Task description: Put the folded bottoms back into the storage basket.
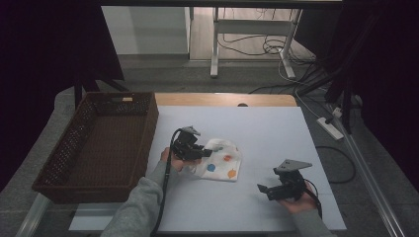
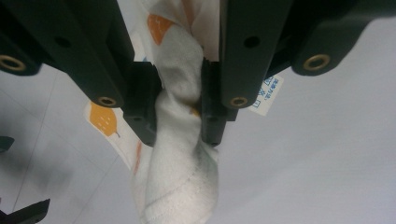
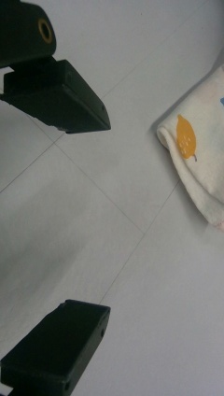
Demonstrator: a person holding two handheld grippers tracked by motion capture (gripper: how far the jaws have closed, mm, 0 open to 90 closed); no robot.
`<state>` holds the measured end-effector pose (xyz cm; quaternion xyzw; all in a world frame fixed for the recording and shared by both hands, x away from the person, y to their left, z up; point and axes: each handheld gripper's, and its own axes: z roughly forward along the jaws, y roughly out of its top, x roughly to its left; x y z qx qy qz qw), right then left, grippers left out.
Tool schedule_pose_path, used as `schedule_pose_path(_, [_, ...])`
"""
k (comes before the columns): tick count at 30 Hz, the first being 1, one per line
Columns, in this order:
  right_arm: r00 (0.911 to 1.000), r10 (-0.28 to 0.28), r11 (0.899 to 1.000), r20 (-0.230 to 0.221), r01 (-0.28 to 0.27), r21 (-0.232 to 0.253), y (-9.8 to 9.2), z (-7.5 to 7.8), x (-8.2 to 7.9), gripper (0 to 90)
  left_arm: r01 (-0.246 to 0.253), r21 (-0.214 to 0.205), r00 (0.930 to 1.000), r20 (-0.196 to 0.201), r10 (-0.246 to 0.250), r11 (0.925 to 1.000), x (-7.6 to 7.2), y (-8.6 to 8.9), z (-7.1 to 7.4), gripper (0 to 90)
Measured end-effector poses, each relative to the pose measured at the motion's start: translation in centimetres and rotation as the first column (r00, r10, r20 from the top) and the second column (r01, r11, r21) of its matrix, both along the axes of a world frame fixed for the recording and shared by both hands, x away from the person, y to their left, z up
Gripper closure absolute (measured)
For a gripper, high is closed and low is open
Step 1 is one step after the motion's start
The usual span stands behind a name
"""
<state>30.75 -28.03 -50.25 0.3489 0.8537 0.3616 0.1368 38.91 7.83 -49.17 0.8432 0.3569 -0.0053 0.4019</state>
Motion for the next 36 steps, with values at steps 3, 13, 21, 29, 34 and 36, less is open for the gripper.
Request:
schedule_pose_path(3, [1.0, -0.001, 1.0, 0.0, 0.001, 0.001, 0.0, 0.0, 0.0, 9.8, 0.004, -0.001, 1.0, 0.007, -0.004, 1.0, -0.2, -0.1, 0.2, 71.1])
schedule_pose_path(13, [1.0, -0.001, 1.0, 0.0, 0.001, 0.002, 0.0, 0.0, 0.0, 9.8, 0.017, -0.016, 0.9997, 0.02, -0.017, 0.9997, -0.5, -0.1, 0.8, 71.1])
schedule_pose_path(21, [1.0, 0.0, 1.0, 0.0, 0.0, 0.003, 0.0, 0.0, 0.0, 9.8, 0.022, -0.027, 0.9992, 0.033, -0.021, 0.9994, -0.9, 0.0, 1.4, 71.1])
schedule_pose_path(29, [1.0, -0.001, 1.0, 0.001, 0.001, 0.004, -0.1, 0.0, 0.0, 9.8, 0.025, -0.041, 0.9985, 0.05, -0.023, 0.9988, -1.4, 0.2, 2.0, 71.1])
schedule_pose_path(34, [1.0, -0.002, 1.0, 0.001, 0.002, 0.004, 0.0, 0.0, 0.0, 9.8, 0.028, -0.046, 0.9976, 0.064, -0.025, 0.9985, -1.7, 0.3, 2.5, 71.1])
schedule_pose_path(36, [1.0, -0.002, 1.0, 0.001, 0.002, 0.004, 0.0, 0.0, 0.0, 9.8, 0.031, -0.046, 0.9971, 0.071, -0.028, 0.9985, -1.8, 0.4, 2.7, 71.1])
